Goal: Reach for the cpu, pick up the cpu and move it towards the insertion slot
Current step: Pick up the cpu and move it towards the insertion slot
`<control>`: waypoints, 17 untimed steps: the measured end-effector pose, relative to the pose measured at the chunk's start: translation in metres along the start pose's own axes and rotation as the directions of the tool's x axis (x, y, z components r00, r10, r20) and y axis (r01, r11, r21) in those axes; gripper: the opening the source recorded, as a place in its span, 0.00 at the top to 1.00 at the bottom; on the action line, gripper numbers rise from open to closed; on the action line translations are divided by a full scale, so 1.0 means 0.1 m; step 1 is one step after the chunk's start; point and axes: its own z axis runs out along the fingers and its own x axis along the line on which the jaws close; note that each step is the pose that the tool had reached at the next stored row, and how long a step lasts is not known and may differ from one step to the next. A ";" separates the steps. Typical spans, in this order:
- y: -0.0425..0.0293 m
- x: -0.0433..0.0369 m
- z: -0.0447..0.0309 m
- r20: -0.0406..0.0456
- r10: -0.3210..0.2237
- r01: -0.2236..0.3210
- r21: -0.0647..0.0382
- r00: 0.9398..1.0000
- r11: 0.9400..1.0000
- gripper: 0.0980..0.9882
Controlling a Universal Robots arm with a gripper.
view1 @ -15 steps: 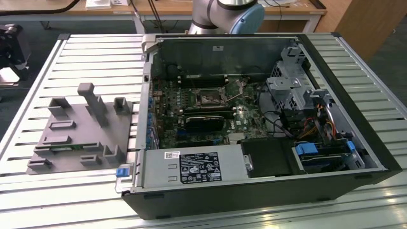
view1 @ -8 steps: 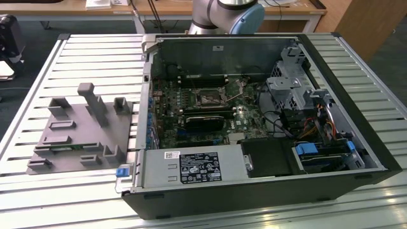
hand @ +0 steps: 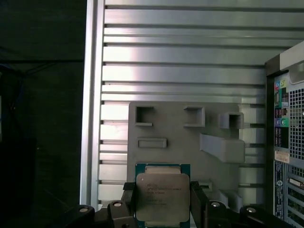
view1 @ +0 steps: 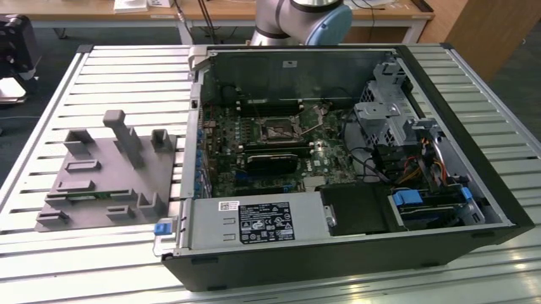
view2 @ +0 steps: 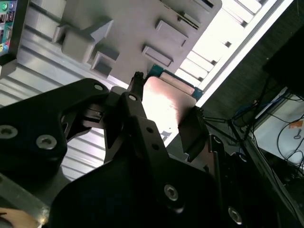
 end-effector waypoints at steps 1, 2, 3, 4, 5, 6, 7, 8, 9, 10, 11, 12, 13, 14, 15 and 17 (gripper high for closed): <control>0.000 -0.017 0.000 0.000 0.000 0.000 0.000 1.000 1.000 0.50; 0.000 -0.036 -0.001 0.000 0.000 0.000 0.000 1.000 1.000 0.50; 0.000 -0.051 -0.001 0.000 0.000 0.000 0.000 1.000 1.000 0.50; 0.000 -0.067 -0.001 0.000 0.000 0.000 0.000 1.000 1.000 0.50; 0.000 -0.083 -0.002 0.000 0.000 0.000 0.000 1.000 1.000 0.50; 0.000 -0.098 -0.002 0.000 0.000 0.000 0.000 1.000 1.000 0.50; 0.000 -0.114 -0.001 0.000 0.000 0.000 0.000 1.000 1.000 0.50; 0.000 -0.130 -0.002 0.000 0.000 0.000 0.000 1.000 1.000 0.50; -0.001 -0.146 -0.002 0.000 0.000 0.000 0.000 1.000 1.000 0.50; -0.001 -0.163 -0.002 0.000 0.000 0.000 0.000 1.000 1.000 0.50; 0.000 -0.183 -0.002 0.000 0.000 0.000 0.000 1.000 1.000 0.50; -0.001 -0.204 -0.003 0.000 0.000 0.000 0.000 1.000 1.000 0.50; -0.001 -0.225 -0.003 0.000 0.000 0.000 0.000 1.000 1.000 0.50; -0.001 -0.243 -0.004 0.000 0.000 0.000 0.000 1.000 1.000 0.50; -0.001 -0.259 -0.003 0.000 0.000 0.000 0.000 1.000 1.000 0.50; -0.001 -0.289 -0.003 0.000 0.000 0.000 0.000 1.000 1.000 0.50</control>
